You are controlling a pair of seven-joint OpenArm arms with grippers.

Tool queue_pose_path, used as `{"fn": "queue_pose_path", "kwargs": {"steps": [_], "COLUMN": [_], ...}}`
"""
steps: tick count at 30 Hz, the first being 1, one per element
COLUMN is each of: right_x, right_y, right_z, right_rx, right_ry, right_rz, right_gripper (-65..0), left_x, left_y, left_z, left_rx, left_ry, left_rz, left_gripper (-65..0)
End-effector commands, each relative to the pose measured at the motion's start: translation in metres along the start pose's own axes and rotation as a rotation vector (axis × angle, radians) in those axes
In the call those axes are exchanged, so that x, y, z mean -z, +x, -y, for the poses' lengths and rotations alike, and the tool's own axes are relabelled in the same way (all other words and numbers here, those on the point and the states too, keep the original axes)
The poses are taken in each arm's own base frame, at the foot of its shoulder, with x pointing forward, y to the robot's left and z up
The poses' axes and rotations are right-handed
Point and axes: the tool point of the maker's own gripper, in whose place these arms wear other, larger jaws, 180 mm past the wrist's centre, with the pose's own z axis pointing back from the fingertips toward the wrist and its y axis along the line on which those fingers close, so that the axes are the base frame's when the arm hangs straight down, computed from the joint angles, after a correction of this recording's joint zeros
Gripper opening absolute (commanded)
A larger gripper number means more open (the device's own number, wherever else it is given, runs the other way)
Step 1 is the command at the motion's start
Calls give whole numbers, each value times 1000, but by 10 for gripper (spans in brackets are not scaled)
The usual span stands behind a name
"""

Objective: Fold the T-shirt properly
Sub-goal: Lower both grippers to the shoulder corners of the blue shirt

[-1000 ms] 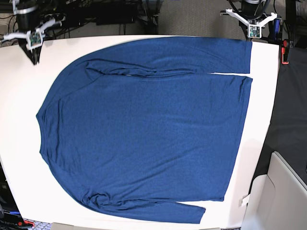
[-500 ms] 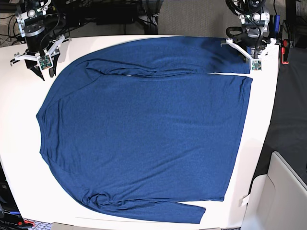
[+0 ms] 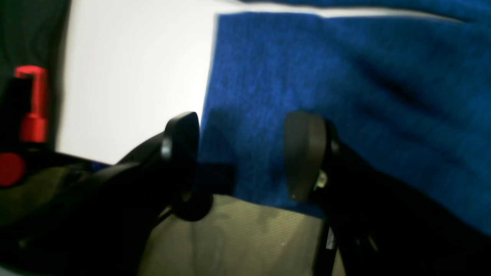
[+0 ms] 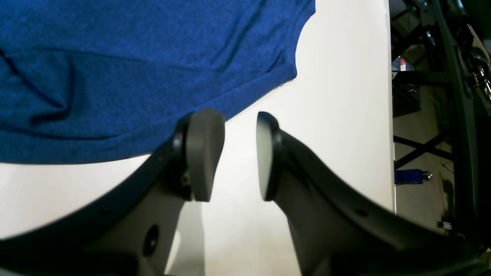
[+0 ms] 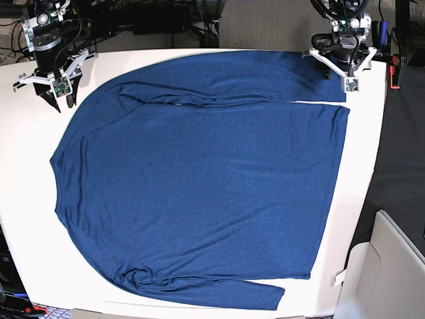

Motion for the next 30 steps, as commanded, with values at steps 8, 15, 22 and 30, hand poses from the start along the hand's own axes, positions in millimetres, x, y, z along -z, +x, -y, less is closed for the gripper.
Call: {"fn": "queue_pose_path", "kwargs": {"steps": [8, 15, 22, 30], "right_x": [-2, -5, -18, -6], "right_y": [8, 3, -18, -31], "right_z": [7, 8, 10, 7], "right_rx": [-14, -16, 0, 94], "right_ry": [-17, -19, -35, -33], "right_rz": [31, 16, -47, -180], "right_gripper": [-464, -463, -459, -459], "left_x": [7, 0, -3, -3], "left_y": [-15, -17, -13, -13], "left_z": [8, 20, 24, 24], "left_rx": [-140, -167, -139, -139], "left_ry": [-133, -263, -294, -294], "left_rz": [-52, -63, -47, -47], "left_gripper": [-306, -495, -647, -648]}}
